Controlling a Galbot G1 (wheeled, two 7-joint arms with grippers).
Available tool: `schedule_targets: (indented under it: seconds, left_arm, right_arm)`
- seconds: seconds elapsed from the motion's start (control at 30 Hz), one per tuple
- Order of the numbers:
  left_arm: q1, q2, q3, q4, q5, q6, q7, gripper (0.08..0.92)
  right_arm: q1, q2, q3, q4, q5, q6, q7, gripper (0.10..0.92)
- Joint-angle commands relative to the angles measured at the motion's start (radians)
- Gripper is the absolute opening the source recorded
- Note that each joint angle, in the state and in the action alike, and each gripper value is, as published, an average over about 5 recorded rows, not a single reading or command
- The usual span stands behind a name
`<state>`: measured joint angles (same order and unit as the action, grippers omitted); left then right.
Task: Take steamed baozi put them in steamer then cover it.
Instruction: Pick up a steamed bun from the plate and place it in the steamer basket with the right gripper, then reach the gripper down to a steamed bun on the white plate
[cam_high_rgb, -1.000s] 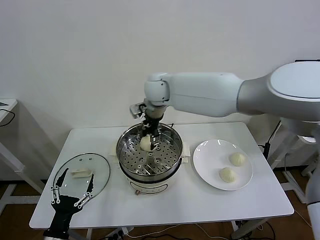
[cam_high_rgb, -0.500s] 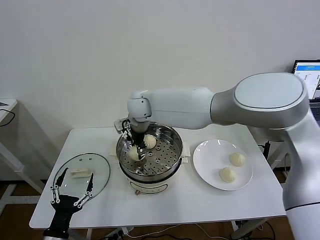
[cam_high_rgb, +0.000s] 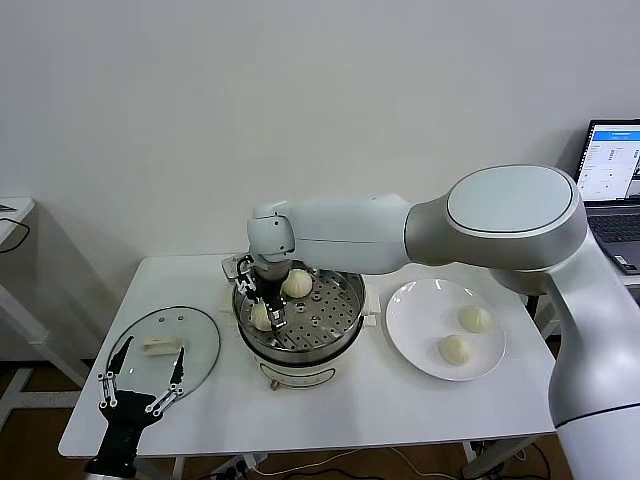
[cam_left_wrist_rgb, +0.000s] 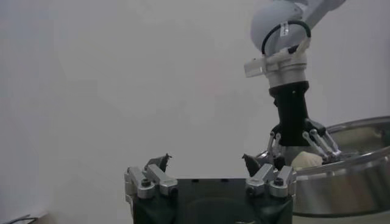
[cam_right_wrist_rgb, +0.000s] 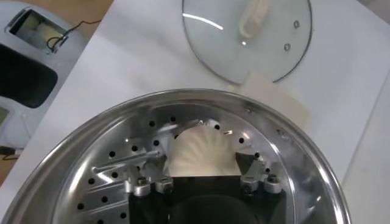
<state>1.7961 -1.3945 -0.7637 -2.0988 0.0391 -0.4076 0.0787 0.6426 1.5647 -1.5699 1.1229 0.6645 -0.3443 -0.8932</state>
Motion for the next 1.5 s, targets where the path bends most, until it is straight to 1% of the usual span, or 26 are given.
schedule_targets:
  seconds: [0.03, 0.13, 0.3, 0.47, 0.63, 0.77, 0.9, 1.13, 1.5]
  left_arm:
    - [-0.002, -0.001, 0.005, -0.001, 0.000, 0.001, 0.000, 0.823]
    - [-0.005, -0.002, 0.011, 0.000, 0.001, 0.002, 0.000, 0.823]
    - [-0.007, -0.001, 0.014, 0.002, 0.003, 0.005, 0.000, 0.823]
    - [-0.006, -0.002, 0.020, -0.001, 0.009, 0.007, 0.000, 0.823]
    - [0.000, -0.012, 0.028, -0.002, 0.022, 0.010, -0.001, 0.823]
    - [0.007, -0.015, 0.033, -0.006, 0.032, 0.011, -0.002, 0.823]
    - [0.013, -0.016, 0.029, -0.011, 0.034, 0.010, -0.002, 0.823]
    - [0.029, -0.021, 0.039, -0.006, 0.047, 0.009, -0.001, 0.823]
    - [0.034, -0.034, 0.066, 0.019, 0.066, 0.005, 0.000, 0.823]
  right_arm:
    - [0.069, -0.154, 0.056, 0.124, -0.090, 0.021, -0.033, 0.822]
    - [0.093, -0.285, 0.135, 0.186, -0.174, 0.049, -0.092, 0.823]
    - [0.110, -0.531, 0.269, 0.236, -0.282, 0.151, -0.266, 0.823]
    - [0.070, -0.729, 0.335, 0.174, -0.372, 0.263, -0.408, 0.823]
    - [-0.010, -0.861, 0.333, 0.107, -0.396, 0.336, -0.453, 0.823]
    - [-0.090, -0.900, 0.313, 0.051, -0.456, 0.403, -0.440, 0.823]
    - [-0.187, -0.918, 0.267, 0.017, -0.494, 0.438, -0.384, 0.823]
    - [-0.345, -0.906, 0.317, -0.019, -0.540, 0.441, -0.292, 0.823]
    - [-0.392, -0.842, 0.311, -0.046, -0.526, 0.426, -0.230, 0.823]
